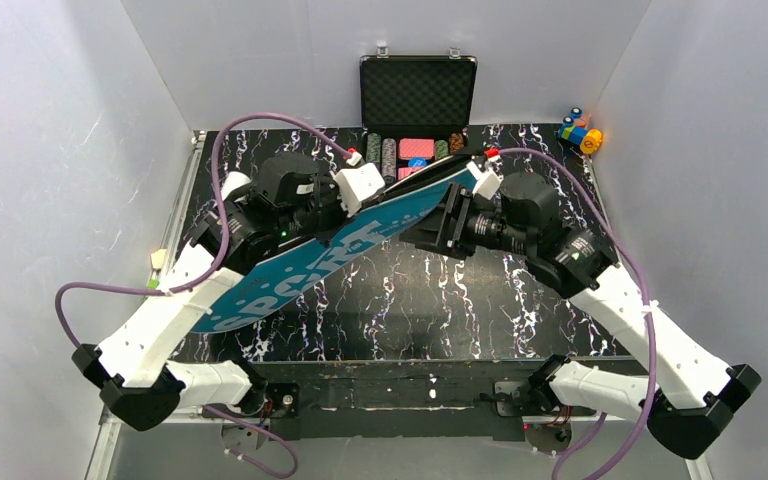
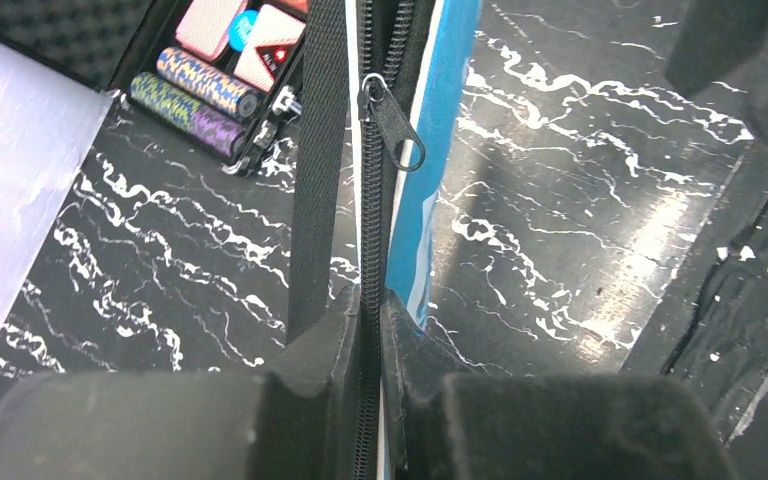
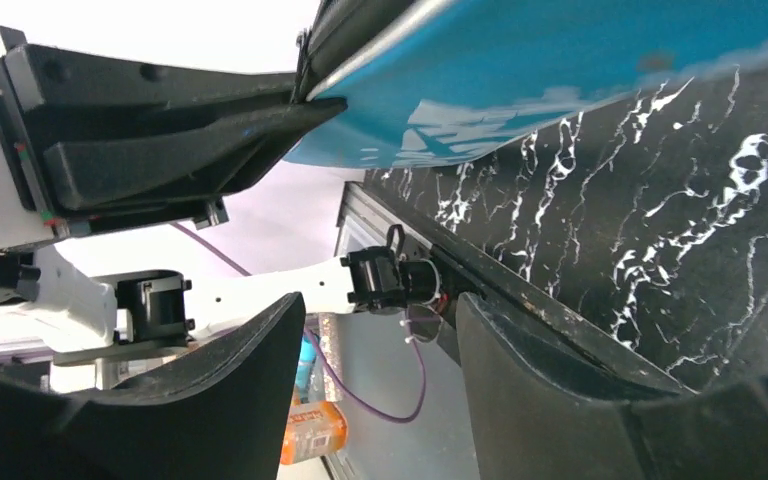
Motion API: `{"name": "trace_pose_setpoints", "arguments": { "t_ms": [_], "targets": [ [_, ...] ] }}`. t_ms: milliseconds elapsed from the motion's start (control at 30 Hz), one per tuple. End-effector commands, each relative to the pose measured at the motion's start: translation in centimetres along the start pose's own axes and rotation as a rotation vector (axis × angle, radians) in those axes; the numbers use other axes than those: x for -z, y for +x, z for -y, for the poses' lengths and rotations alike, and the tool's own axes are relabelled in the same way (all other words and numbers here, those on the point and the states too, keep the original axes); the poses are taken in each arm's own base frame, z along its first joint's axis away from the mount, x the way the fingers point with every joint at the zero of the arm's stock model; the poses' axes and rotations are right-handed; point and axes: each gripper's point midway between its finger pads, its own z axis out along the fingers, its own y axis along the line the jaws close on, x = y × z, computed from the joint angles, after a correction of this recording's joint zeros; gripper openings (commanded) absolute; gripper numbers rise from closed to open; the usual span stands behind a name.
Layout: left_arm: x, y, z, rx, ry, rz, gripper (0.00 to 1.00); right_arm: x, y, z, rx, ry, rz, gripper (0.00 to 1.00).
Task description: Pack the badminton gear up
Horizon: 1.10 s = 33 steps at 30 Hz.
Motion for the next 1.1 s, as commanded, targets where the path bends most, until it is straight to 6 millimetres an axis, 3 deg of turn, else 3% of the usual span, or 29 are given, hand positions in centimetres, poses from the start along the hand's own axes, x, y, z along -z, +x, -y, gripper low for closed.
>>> {"name": "trace_pose_setpoints", "arguments": {
  "t_ms": [0,267,500,600,1067],
  "targets": [
    [0.6,-2.6,-3.0,0.001,-0.174,0.088,0.00,0.6,-1.4,-4.2,-0.078,-0.237,0.109,0.67],
    [-0.7,-2.0,-3.0,0.027,-0.244,0.055,0.00,-1.8,-2.9,-4.5,-0.119,-0.290,0.254,0.64],
    [-1.4,-1.3,-2.5,0.107,-0.263,0.045,0.00,-1.9,-5.6,-3.6,-0.081,-0.241,0.419,0.58],
    [-1.5,-1.5,-2.1,0.140,-0.247,0.056,0.00,-2.5,-5.8,-2.4,-0.094,-0.238,0.459,0.57],
    [-2.8,-0.8,-0.8,0.143,-0.220,0.028,0.00,-4.6,-6.1,-3.5,-0.087,-0.293,0.427,0.52]
  ]
}}
